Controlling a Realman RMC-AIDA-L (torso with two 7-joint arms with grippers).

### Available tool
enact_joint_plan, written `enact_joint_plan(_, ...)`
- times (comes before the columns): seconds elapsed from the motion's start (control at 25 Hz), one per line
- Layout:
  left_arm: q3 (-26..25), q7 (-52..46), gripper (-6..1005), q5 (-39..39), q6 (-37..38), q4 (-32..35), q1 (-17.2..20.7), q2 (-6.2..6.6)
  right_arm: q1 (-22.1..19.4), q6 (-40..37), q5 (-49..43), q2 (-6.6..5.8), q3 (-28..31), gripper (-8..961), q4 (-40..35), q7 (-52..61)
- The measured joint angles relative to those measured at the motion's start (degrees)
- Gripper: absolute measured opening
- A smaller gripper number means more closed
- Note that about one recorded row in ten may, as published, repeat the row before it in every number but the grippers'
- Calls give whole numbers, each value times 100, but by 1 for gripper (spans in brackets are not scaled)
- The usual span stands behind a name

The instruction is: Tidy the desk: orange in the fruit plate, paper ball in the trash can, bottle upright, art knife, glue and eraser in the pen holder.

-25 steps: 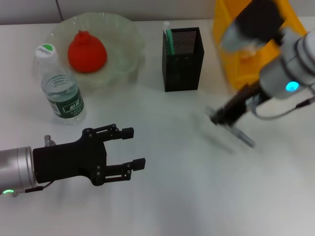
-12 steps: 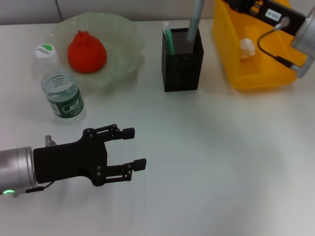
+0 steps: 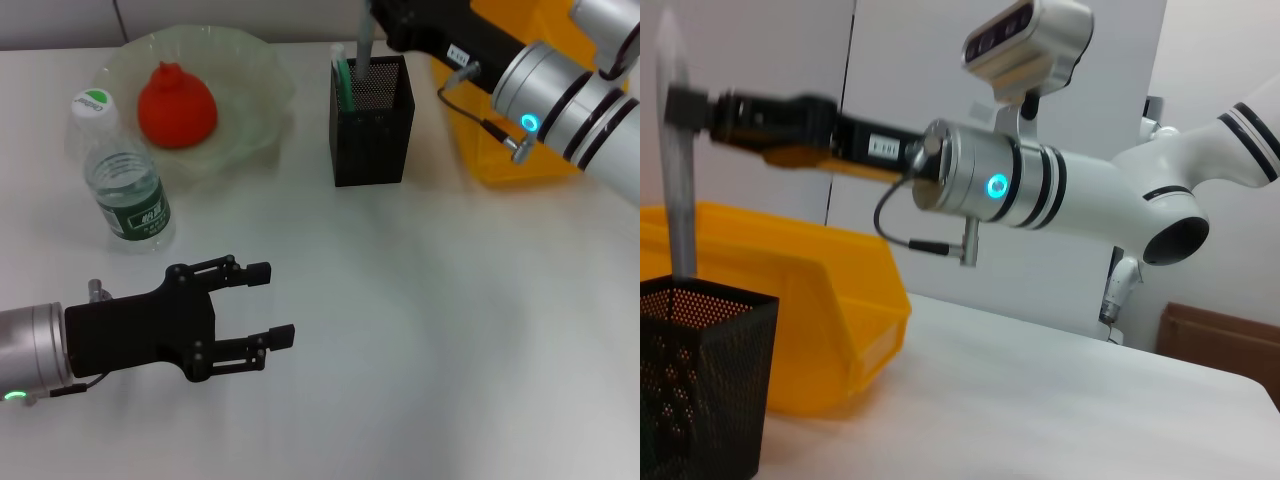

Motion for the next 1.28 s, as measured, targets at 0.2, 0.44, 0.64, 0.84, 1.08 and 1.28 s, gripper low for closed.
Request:
enact_joint_plan(0.2, -34, 0, 774, -2, 73, 0, -12, 8, -135, 72, -15, 1, -19, 225, 57, -2)
enact_joint_plan(0.44, -64, -12, 774, -13, 278, 8, -50, 8, -651, -700, -21, -19, -124, 403, -132, 788)
enact_joint_plan(0.64, -196, -126, 774, -18, 929, 78, -94, 110, -2086, -2335, -654, -98, -507, 521, -1926, 2404)
enact_joint_plan(0.84, -216, -471, 774, -17, 1247, 319, -115, 299, -3268, -3481, -1866, -387, -477, 670, -3198, 2691)
enact_joint_plan(1.08, -219, -797, 774, -10, 1322, 633, -87, 369, -3602, -4787, -3496, -585, 159, 803, -3308, 1756)
enact_joint_plan(1.28, -219, -875, 774, 8, 1333, 694, -107, 371, -3601, -4958, -3730, -491, 259, 823, -3285, 1519)
